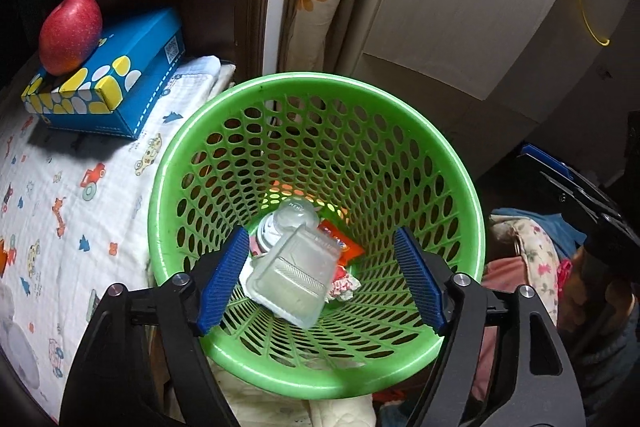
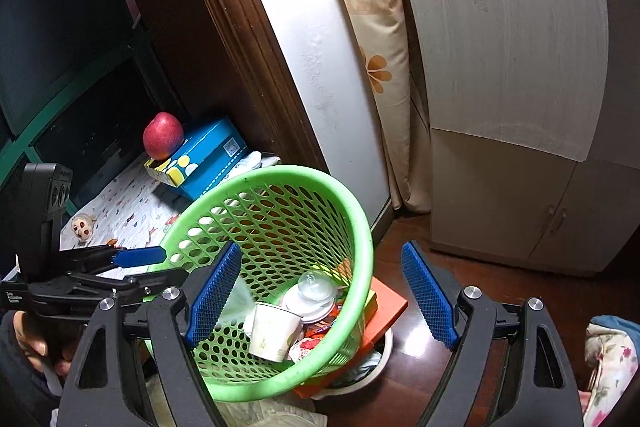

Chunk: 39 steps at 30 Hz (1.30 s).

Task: Collect trash
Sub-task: 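Move both open tools back over the table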

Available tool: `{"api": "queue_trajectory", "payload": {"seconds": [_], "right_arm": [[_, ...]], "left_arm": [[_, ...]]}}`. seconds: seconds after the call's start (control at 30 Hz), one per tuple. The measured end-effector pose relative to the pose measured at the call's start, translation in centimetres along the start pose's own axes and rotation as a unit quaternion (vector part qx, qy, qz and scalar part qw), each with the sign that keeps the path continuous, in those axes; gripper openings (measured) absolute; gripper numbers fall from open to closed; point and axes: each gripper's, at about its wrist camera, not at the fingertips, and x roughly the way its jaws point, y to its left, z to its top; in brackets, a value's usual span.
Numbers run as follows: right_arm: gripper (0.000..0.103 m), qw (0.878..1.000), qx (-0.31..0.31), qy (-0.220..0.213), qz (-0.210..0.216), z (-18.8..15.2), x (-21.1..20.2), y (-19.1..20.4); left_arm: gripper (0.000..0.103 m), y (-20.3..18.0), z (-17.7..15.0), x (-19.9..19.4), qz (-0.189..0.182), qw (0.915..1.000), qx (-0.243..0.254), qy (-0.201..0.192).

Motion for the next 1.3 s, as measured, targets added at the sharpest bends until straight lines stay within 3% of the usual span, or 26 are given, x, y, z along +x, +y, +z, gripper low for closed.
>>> {"api": "queue_trajectory", "payload": {"seconds": [0.1,0.27,0.6,0.8,0.97,1.3], "right_arm": [[0.079,1.0,0.004,0.0,0.002,-0.1,-0.1,-0.1],[0.079,1.0,-0.002,0.001,0.014,-0.1,0.1,0.9],[0.079,0.998,-0.037,0.002,0.059,0.5,0.7,5.6],[0.079,0.994,-0.07,0.02,0.083,0.4,2.2,9.5],[0.079,0.989,-0.099,0.042,0.105,-0.3,3.7,13.2],[0.079,0.971,-0.161,0.078,0.159,-1.7,6.7,21.9]], "left_arm": [[0.075,0.1,-0.2,-0.4,-0.007,0.9999,-0.005,-0.006],[0.075,2.0,-0.7,-2.4,0.012,0.9994,-0.022,-0.025],[0.081,7.3,-2.9,-7.1,0.087,0.9922,-0.063,-0.063],[0.083,11.5,-5.1,-9.6,0.132,0.9837,-0.095,-0.076],[0.083,15.8,-7.4,-11.7,0.171,0.973,-0.133,-0.081],[0.083,24.8,-13.5,-16.7,0.263,0.9366,-0.218,-0.079]]}}
